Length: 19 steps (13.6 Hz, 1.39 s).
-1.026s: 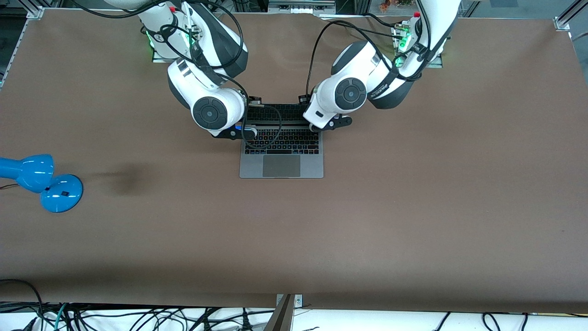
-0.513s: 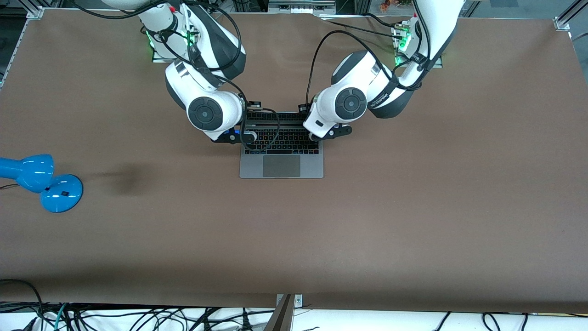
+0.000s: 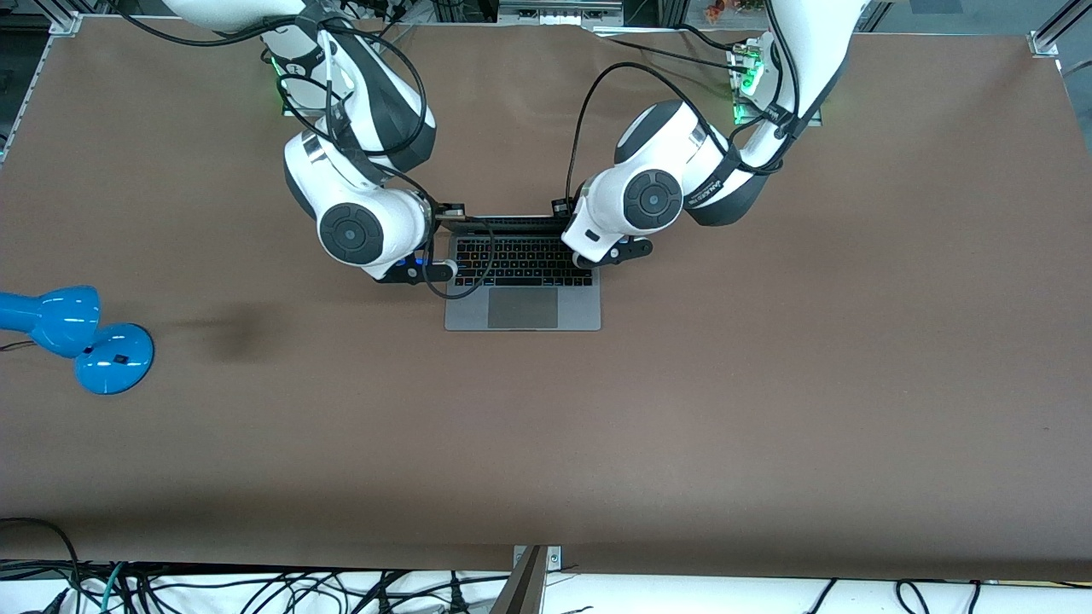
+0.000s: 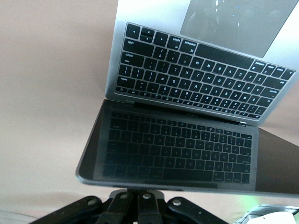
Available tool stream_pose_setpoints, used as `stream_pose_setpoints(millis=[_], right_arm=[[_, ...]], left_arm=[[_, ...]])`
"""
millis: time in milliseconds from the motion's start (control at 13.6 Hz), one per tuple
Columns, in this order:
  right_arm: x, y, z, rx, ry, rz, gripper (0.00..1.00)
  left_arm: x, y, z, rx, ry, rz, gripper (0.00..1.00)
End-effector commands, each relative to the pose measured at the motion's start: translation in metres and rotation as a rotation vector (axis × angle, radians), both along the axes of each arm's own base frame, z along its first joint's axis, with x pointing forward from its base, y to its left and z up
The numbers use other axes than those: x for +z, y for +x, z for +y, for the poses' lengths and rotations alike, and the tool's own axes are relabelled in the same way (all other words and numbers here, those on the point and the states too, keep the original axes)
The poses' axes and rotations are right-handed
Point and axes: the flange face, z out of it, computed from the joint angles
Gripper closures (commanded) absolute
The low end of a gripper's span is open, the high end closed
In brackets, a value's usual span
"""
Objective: Close laptop with both arms from behind
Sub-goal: 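Push the laptop screen down toward the keyboard with both grippers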
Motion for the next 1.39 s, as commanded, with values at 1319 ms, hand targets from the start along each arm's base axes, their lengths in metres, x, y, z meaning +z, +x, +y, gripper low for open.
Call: stream_pose_setpoints(millis=[1319], right_arm=[[-0.017, 0.043, -0.015, 0.037, 0.076, -0.22, 0.94]], left_arm=[[-0.036, 0.051, 0.0, 0.027, -0.007, -0.005, 1.0]])
